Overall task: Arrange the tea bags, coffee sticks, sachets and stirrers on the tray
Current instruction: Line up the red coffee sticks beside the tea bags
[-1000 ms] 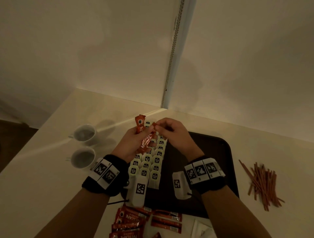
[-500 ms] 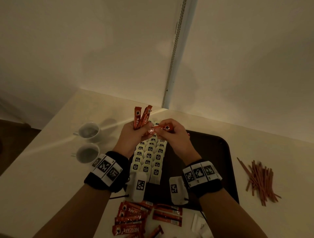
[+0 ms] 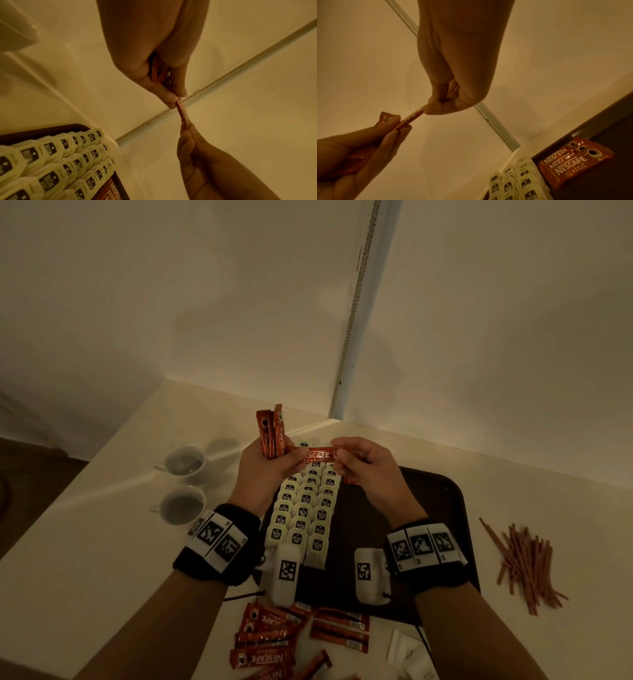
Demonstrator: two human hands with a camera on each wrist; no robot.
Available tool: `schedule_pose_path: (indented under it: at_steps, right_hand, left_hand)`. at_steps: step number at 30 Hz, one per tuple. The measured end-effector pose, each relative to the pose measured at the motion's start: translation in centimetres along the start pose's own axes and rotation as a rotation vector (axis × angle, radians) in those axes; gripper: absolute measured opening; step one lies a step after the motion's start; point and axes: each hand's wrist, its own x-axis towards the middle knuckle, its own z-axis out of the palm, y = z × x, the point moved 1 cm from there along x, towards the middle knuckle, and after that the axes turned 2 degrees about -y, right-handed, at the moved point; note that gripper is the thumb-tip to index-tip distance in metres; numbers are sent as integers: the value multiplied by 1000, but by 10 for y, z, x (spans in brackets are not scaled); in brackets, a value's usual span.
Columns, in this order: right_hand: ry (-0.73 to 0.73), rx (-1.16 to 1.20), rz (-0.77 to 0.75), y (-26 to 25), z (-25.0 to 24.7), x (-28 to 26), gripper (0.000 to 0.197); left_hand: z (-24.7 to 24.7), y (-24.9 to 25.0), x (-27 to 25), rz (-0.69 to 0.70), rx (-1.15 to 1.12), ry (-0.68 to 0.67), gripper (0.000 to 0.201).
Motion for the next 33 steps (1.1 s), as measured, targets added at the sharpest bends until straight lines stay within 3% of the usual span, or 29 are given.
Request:
schedule_pose_path:
  at_steps: [7, 12, 15, 18, 23, 33]
  right_hand:
    - [-49, -116, 46, 0, -20, -2, 21]
    - [179, -133, 78, 20, -61, 6, 18]
    - [349, -322, 123, 49, -92, 11, 13]
    - [415, -508, 242, 82, -110, 14, 18]
    - [372, -566, 365, 112, -109, 17, 14]
    - [507, -559, 416, 124, -100, 37, 14]
  left_hand:
    - [2, 2, 3, -10, 81, -47, 3]
    - [-8, -1, 5, -130, 102, 34, 10]
    - [-13, -7, 6, -203, 50, 47, 9]
    - [-15, -10, 5, -254, 8, 53, 6]
    - [-16, -14, 6, -285, 34, 53, 6]
    - [-19, -13, 9, -303, 46, 66, 5]
